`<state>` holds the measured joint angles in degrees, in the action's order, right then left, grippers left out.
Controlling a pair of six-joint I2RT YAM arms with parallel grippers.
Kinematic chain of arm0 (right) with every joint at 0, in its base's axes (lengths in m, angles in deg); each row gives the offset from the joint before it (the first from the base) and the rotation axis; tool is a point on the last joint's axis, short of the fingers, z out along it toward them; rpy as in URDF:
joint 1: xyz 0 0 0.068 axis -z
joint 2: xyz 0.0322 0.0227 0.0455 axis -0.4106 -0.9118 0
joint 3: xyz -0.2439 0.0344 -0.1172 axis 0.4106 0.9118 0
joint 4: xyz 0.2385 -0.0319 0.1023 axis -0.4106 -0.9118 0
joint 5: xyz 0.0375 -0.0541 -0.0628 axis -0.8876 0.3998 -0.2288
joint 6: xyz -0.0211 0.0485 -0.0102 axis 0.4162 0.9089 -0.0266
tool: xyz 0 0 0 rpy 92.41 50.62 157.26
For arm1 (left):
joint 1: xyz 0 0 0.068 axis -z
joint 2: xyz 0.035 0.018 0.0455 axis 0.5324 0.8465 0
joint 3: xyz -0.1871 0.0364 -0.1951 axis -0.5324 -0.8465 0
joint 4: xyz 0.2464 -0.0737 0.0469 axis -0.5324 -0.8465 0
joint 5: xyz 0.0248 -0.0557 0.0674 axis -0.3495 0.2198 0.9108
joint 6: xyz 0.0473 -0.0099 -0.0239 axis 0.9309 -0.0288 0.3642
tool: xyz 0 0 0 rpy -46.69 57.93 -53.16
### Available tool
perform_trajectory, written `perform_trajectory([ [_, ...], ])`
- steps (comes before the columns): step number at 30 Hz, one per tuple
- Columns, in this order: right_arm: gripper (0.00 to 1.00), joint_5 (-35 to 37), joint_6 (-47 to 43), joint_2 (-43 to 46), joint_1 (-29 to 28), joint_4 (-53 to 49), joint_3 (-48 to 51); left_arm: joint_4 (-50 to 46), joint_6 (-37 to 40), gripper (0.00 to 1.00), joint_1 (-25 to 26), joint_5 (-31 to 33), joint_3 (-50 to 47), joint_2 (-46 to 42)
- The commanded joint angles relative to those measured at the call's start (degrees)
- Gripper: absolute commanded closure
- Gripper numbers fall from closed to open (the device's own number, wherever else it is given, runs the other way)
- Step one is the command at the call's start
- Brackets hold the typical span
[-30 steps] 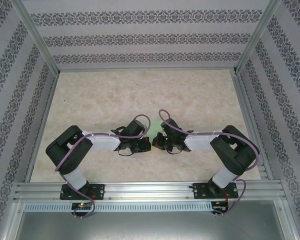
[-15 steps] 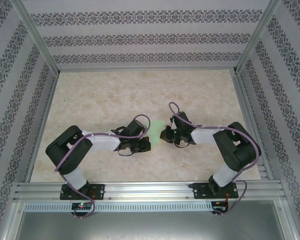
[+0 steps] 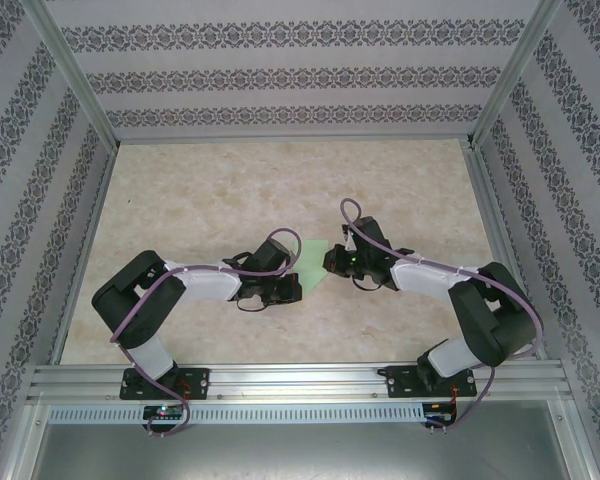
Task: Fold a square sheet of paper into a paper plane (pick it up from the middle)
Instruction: Fold the paper at the center of the table.
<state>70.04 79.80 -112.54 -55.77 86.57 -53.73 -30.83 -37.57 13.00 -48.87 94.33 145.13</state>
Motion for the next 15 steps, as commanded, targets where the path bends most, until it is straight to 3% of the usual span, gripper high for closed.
perform_trajectory([
  [1,1.0,0.1,2.3,-3.1,-2.5,3.0,0.4,-9.4,1.1,1.0,0.5,3.1,-1.3,3.1],
  [10,1.0,-1.7,4.2,-11.1,-3.7,6.8,-0.9,-8.1,2.8,1.0,0.5,1.9,-0.8,2.3],
  [15,1.0,1.0,4.0,-11.8,-2.0,2.0,-0.9,-8.5,5.7,1.0,0.5,0.8,-0.7,1.3],
])
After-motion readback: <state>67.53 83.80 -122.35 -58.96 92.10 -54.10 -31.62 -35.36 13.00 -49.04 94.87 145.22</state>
